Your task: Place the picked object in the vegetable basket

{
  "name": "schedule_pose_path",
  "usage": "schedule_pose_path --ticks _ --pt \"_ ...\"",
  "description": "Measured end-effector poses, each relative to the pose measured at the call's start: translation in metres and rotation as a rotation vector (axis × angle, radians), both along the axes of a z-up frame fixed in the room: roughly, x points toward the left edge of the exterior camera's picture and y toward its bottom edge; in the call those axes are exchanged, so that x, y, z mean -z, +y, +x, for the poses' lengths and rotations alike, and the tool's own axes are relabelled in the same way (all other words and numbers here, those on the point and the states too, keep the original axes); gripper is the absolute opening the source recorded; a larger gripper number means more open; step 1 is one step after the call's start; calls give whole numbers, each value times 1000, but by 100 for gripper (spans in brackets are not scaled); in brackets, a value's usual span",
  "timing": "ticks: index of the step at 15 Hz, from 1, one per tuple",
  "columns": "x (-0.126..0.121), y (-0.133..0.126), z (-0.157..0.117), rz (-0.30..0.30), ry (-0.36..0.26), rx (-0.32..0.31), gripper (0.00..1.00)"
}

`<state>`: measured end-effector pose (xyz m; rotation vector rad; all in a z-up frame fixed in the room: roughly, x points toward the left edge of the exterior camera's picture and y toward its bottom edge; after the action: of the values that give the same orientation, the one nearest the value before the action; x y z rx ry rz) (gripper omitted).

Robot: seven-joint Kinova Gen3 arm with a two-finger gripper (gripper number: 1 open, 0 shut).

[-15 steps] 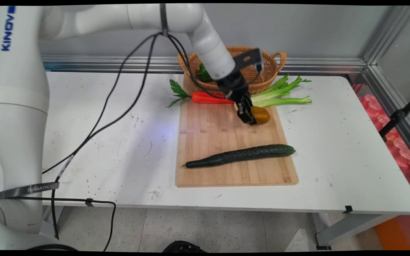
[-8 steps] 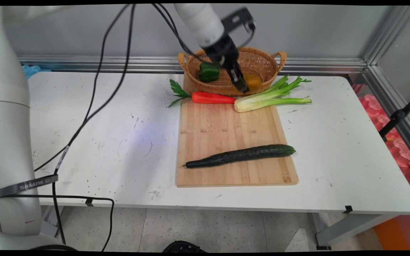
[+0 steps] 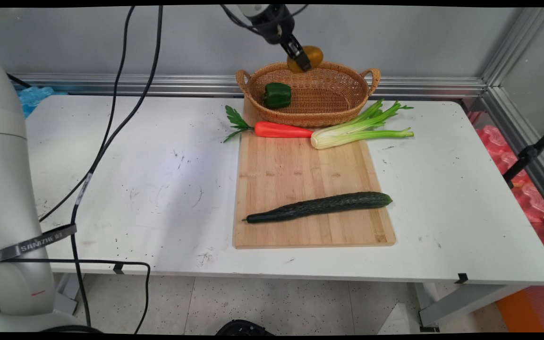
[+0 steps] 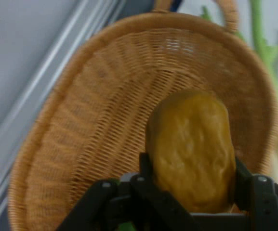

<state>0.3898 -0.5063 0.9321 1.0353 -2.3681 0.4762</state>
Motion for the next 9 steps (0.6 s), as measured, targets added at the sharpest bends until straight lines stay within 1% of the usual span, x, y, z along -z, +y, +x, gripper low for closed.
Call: schedule_pose_path --ticks 2,4,7,9 --pt "7 -17 6 -6 6 -30 0" --pt "15 -32 9 -6 11 -40 0" --pt "32 -55 9 2 17 -37 0" --pt "48 -73 7 15 24 -30 0"
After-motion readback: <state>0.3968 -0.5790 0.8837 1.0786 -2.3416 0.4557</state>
